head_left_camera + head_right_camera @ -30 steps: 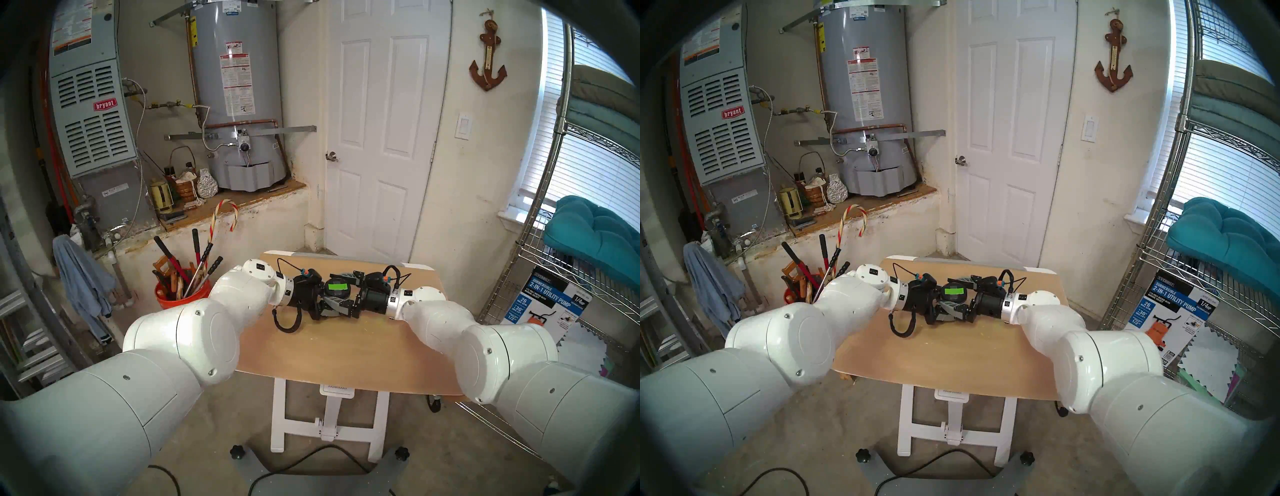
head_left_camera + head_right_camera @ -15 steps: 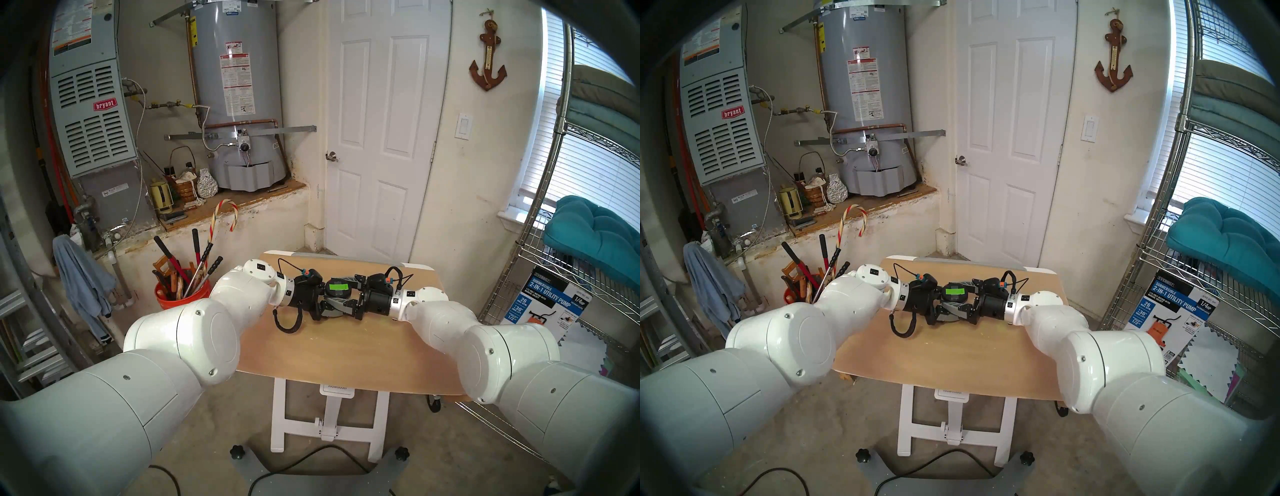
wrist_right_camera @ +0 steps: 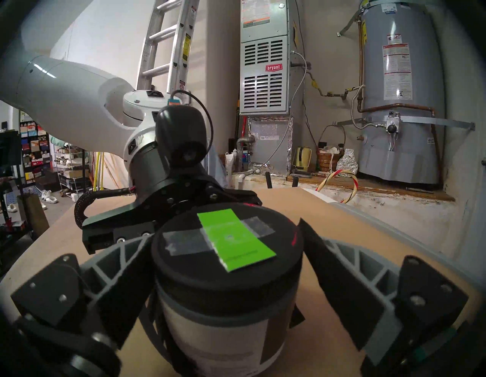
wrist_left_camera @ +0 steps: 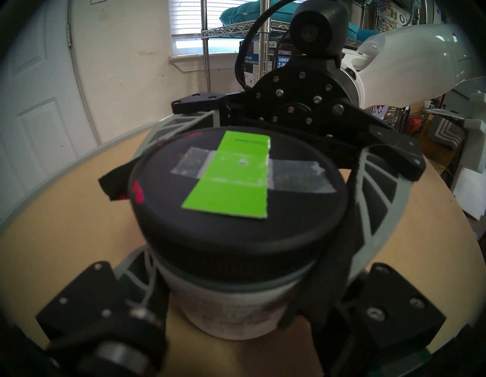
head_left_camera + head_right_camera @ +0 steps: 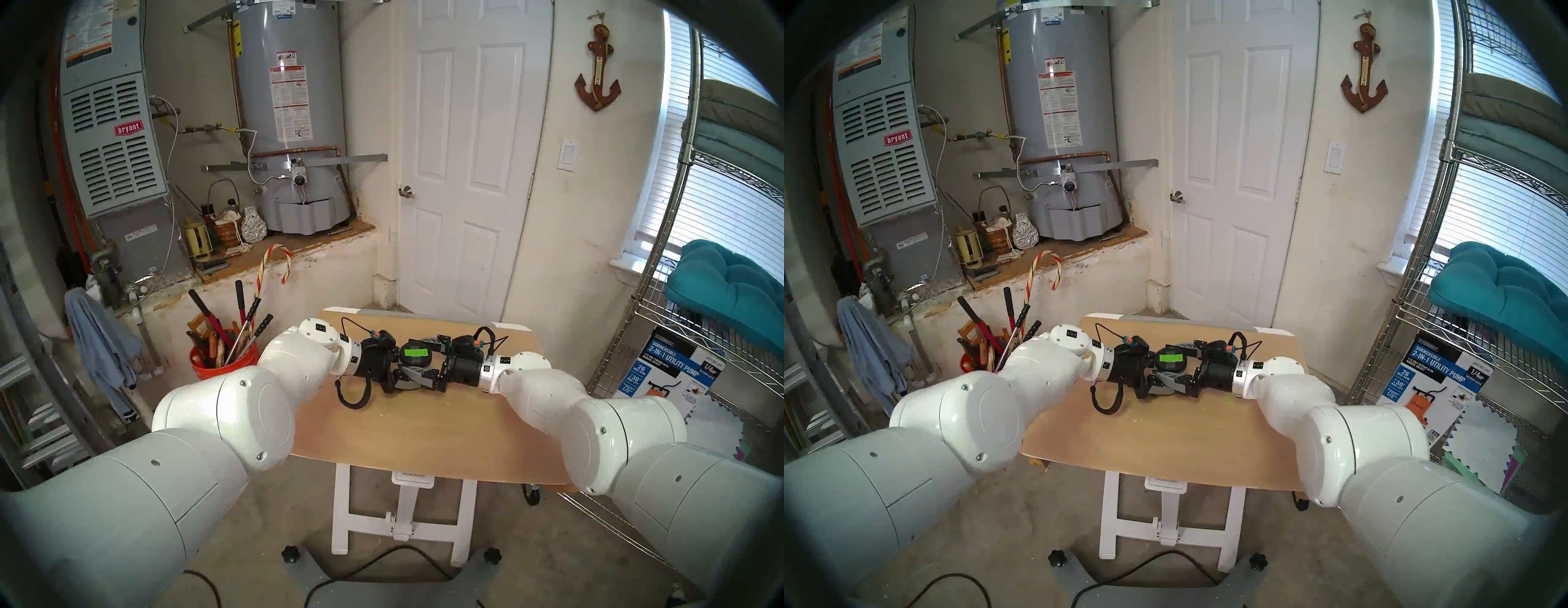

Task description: Open paint jar

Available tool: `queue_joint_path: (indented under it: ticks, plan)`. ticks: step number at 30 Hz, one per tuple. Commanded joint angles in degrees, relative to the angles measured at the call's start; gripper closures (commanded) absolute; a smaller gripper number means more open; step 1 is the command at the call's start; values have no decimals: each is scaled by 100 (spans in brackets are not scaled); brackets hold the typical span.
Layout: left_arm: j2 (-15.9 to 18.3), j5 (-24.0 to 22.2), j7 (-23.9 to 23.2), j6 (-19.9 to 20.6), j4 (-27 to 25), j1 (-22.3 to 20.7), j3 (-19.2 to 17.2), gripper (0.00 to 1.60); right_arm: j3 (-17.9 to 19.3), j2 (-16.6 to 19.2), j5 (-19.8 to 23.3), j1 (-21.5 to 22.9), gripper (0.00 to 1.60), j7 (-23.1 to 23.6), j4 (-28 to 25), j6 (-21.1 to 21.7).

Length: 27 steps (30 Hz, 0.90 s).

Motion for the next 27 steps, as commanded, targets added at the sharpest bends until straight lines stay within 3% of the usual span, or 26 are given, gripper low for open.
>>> queue_joint_path:
  ticks: [1, 25, 26, 27]
  plan:
    - [-5, -26, -15, 17, -41, -126, -24, 160, 89, -21, 124, 161, 0, 559, -55, 30]
    - [-12, 5, -41, 51, -54, -144, -79, 160, 389, -57, 179, 239, 0, 797, -20, 244]
    - [-12, 6, -42, 52, -55, -146, -81, 160, 396, -56, 176, 240, 8, 806, -19, 252]
    - [-12, 7, -44, 54, -56, -147, -83, 160, 403, -55, 174, 241, 42, 816, -18, 261]
